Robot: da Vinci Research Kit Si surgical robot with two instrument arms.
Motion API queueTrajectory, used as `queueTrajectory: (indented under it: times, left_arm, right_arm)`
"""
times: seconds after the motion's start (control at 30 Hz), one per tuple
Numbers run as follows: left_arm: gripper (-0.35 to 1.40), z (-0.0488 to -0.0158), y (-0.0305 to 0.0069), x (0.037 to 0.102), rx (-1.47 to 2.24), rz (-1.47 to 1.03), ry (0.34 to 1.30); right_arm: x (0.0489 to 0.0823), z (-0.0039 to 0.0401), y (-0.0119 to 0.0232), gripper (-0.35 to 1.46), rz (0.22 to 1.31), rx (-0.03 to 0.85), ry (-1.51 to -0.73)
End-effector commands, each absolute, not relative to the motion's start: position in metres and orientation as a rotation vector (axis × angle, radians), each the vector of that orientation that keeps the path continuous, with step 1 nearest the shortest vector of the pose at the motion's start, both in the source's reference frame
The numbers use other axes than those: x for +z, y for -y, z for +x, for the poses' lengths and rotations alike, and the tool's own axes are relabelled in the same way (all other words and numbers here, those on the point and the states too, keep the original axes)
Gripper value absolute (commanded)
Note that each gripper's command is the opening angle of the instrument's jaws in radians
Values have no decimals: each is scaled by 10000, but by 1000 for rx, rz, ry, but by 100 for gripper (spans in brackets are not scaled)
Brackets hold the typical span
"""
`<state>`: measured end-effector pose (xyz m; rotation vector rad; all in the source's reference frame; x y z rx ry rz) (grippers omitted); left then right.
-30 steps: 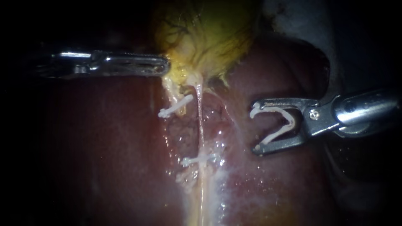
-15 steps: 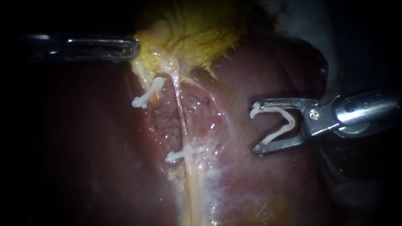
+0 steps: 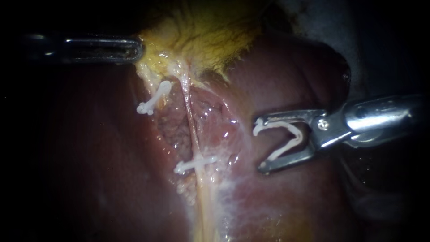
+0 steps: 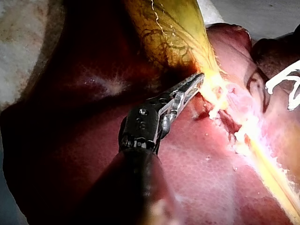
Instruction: Clipping second clip right tube
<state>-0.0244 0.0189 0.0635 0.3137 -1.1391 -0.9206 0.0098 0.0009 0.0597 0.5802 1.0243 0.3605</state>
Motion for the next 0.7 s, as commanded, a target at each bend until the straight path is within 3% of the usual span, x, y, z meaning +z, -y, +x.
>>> queueTrajectory:
  times: [0.03, 0.37, 0.7]
  left_arm:
    - [-35, -246, -188, 637, -920, 313, 1139]
    - [-35, -250, -185, 635, -923, 309, 1138]
    - [-35, -251, -184, 636, -923, 307, 1138]
  right_arm:
    - [600, 103, -9, 54, 595, 381, -1024]
    - [634, 142, -5, 54, 660, 481, -1013]
    - [671, 170, 2, 53, 729, 523, -1010]
